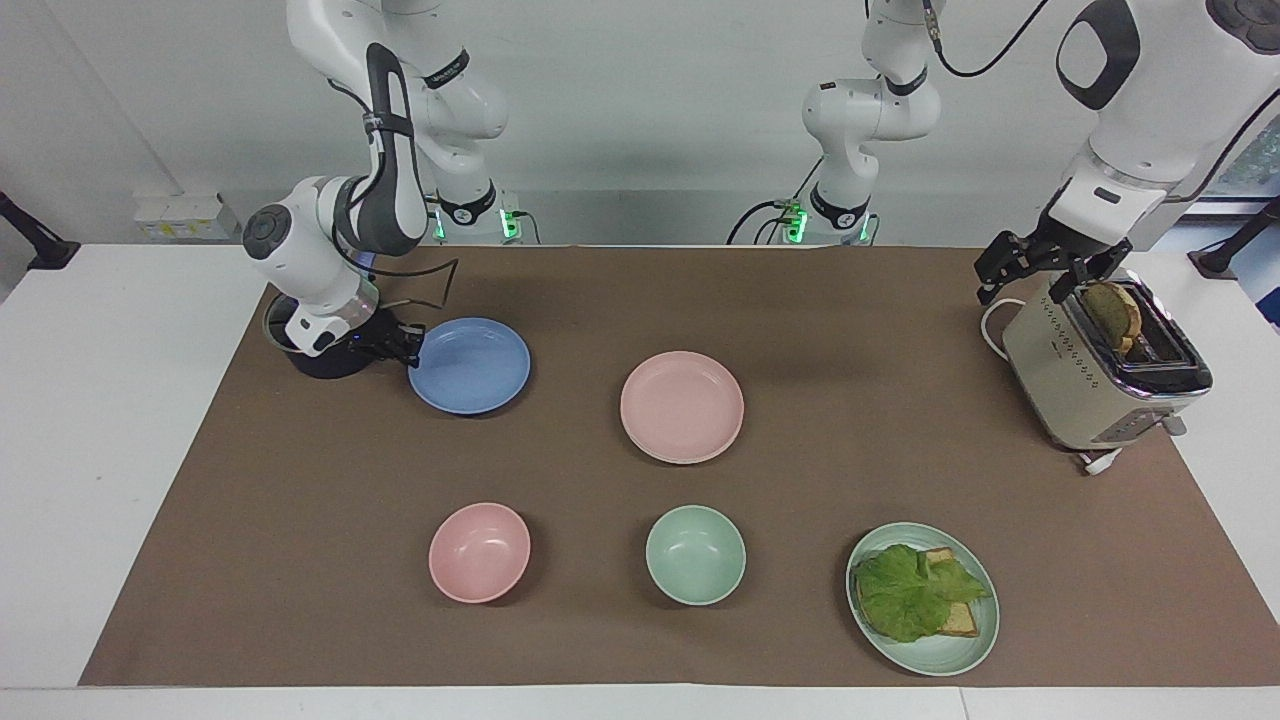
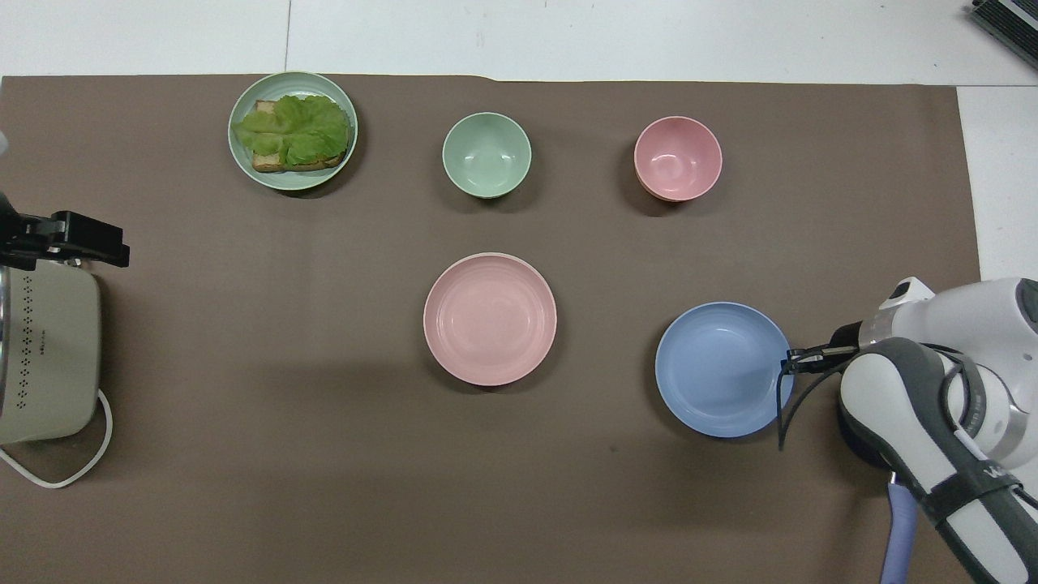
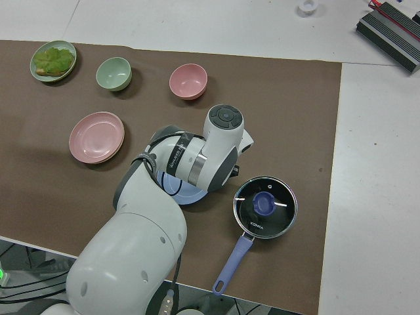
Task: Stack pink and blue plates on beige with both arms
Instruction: 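Carry the blue plate with the right gripper onto the pink plate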
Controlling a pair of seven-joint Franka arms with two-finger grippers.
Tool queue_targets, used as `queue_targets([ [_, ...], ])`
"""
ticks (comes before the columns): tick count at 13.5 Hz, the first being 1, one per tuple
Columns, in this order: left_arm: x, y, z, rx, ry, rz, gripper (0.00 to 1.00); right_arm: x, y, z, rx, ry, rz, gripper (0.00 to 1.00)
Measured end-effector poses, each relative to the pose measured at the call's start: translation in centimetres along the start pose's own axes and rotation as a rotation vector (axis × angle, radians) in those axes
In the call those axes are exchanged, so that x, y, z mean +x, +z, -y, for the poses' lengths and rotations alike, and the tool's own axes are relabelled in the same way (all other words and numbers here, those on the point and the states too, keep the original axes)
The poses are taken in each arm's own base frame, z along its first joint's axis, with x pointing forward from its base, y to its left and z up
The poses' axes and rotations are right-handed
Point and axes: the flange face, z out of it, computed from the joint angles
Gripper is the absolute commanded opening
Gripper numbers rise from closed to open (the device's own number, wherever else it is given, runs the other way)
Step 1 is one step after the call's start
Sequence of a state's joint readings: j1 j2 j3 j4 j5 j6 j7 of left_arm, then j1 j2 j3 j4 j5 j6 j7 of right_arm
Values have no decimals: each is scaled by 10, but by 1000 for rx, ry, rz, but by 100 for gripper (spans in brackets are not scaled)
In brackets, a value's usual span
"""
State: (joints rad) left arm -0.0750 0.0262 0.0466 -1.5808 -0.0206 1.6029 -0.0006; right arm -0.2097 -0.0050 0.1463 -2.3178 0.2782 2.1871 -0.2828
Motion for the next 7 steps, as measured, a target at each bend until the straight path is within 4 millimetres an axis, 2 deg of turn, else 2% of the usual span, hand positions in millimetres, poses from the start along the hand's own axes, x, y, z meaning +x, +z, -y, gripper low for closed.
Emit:
queue_targets([
  [2,0,0,0,0,0,0,100,16,-19,51,16,-12,-46,0],
  [4,0,0,0,0,0,0,100,31,-36,115,22,32,-84,0],
  [6,0,0,0,0,0,0,100,39,-43,185,39,93,-100,0],
  [7,0,0,0,0,0,0,100,43,-43,212,50,130,-103,0],
])
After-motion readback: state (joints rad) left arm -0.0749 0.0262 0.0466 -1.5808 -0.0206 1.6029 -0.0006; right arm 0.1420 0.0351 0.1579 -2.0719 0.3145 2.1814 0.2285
